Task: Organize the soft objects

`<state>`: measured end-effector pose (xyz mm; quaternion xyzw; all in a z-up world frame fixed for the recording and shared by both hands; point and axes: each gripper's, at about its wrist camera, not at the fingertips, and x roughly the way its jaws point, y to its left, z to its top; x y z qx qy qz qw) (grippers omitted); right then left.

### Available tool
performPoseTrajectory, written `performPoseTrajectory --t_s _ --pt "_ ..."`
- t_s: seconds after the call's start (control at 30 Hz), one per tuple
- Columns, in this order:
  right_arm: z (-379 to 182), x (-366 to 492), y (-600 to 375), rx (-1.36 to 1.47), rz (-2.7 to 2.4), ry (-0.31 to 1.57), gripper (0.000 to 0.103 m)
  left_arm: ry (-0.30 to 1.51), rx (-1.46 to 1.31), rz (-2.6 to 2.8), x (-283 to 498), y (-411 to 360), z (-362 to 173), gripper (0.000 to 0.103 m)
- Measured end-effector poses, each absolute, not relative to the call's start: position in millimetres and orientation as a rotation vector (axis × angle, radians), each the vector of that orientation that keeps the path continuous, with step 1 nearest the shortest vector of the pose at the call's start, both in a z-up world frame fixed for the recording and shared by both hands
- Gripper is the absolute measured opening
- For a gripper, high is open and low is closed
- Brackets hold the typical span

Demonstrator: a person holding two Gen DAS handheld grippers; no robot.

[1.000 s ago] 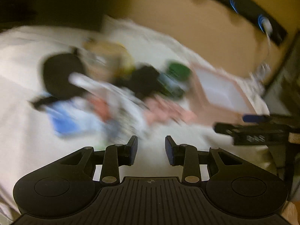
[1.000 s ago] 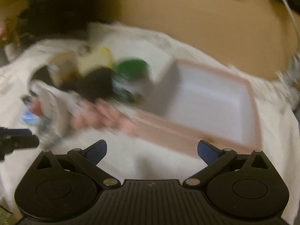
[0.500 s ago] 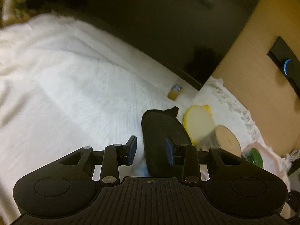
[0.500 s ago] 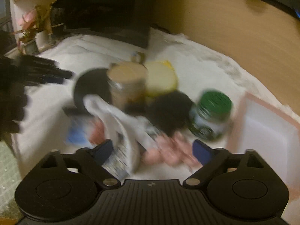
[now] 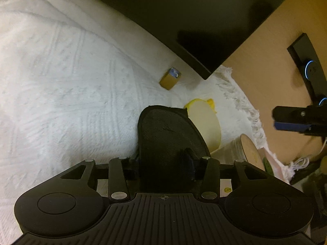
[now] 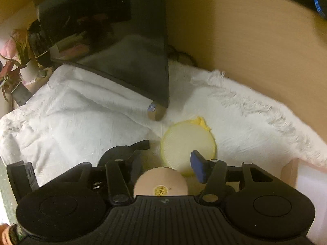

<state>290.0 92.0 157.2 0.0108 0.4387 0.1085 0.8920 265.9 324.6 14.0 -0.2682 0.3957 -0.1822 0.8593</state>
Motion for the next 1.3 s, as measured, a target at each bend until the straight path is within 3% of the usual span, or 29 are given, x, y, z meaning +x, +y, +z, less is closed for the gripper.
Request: performPoseTrajectory --t_s 0.07,0.13,0.3,0.43,0.47,0.53,0.7,0.73,0.77,0.87,1.07,1.3 --pt "154 298 92 0.028 0.231 0.924 0.054 0.841 -0.561 -0.386 268 325 18 0.038" --pt "152 311 92 0.05 0.232 0.94 0.054 0.811 -0.576 -0.378 261 329 25 0.024" --pt "140 358 91 0.215 0.188 0.998 0.054 0.81 -0.578 -0.454 254 338 31 0.024" --pt "115 396 112 0.302 0.135 1.025 0.054 0.834 -0.618 -0.47 264 337 16 0.031" --pt "107 404 120 0.316 0.1 1.022 0.054 0.848 -0.618 -0.465 266 336 12 0.03" --pt "95 415 133 0.324 0.055 1.018 0.054 0.861 -0.612 -0.448 268 335 7 0.018" --pt "74 436 163 0.266 -0.023 0.974 0.053 0.818 -0.601 -0.439 254 348 11 0.014" --pt "70 442 169 0.239 -0.007 0.992 0.043 0.807 -0.593 -0.433 251 351 14 0.014" --pt "67 444 173 0.217 0.008 1.014 0.02 0.799 -0.589 -0.425 248 353 15 0.014" --pt "71 433 174 0.197 0.076 1.046 0.004 0.753 -0.594 -0.408 237 362 24 0.013" --pt "119 383 155 0.164 0.249 1.0 0.004 0.618 -0.46 -0.28 219 373 55 0.013" --pt "163 341 120 0.242 0.349 0.947 0.003 0.608 -0.45 -0.213 230 378 81 0.013"
